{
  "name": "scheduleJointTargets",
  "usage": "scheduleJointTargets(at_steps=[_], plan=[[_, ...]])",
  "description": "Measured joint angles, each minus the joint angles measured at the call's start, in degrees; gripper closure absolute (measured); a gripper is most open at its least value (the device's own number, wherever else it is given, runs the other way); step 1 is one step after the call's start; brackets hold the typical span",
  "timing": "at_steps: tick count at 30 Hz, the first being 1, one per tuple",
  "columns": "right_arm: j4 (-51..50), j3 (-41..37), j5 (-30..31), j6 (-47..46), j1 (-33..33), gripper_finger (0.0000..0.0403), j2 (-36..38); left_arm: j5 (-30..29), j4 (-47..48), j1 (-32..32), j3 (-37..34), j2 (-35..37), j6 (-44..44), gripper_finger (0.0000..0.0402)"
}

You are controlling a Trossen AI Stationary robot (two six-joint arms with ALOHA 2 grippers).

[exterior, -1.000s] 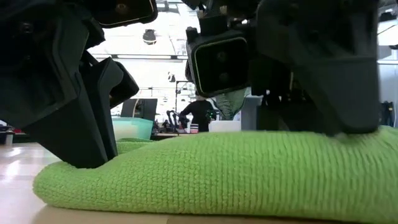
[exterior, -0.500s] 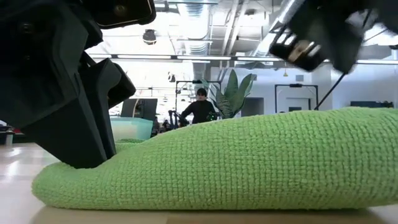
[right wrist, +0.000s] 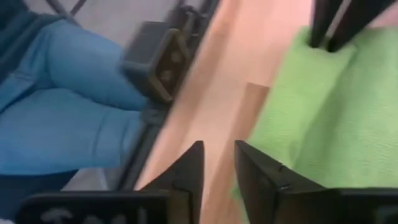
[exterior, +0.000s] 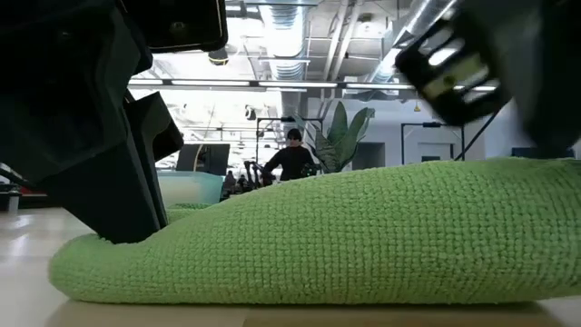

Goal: Roll microfiber towels into tight, uniform cylinder then place into a basket
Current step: Roll the light green microfiber cloth

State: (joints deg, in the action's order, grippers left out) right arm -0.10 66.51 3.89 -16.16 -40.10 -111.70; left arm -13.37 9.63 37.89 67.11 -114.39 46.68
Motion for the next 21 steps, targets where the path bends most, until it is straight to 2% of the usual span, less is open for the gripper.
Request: scheduleJointTargets(at_steps=[5, 10, 16, 21], plan=[[0.9, 0.01, 0.08, -2.22, 2.24, 0.0336, -2.0, 0.0, 0.0, 0.0, 0.0, -0.02, 0.13, 0.0349], [-0.09, 0.01, 0.53, -5.61, 3.75, 0.0366, -2.01, -0.02, 0.04, 0.0, 0.0, -0.02, 0.13, 0.0349], [-4.22, -0.26, 2.67, -11.8, 5.41, 0.0389, -2.01, -0.18, 0.0, 0.04, 0.0, -0.02, 0.13, 0.0349], [-5.52, -1.43, 2.78, -15.61, 6.23, 0.0389, -1.89, -3.56, -0.08, 0.75, -0.06, 0.13, -0.13, 0.0349]])
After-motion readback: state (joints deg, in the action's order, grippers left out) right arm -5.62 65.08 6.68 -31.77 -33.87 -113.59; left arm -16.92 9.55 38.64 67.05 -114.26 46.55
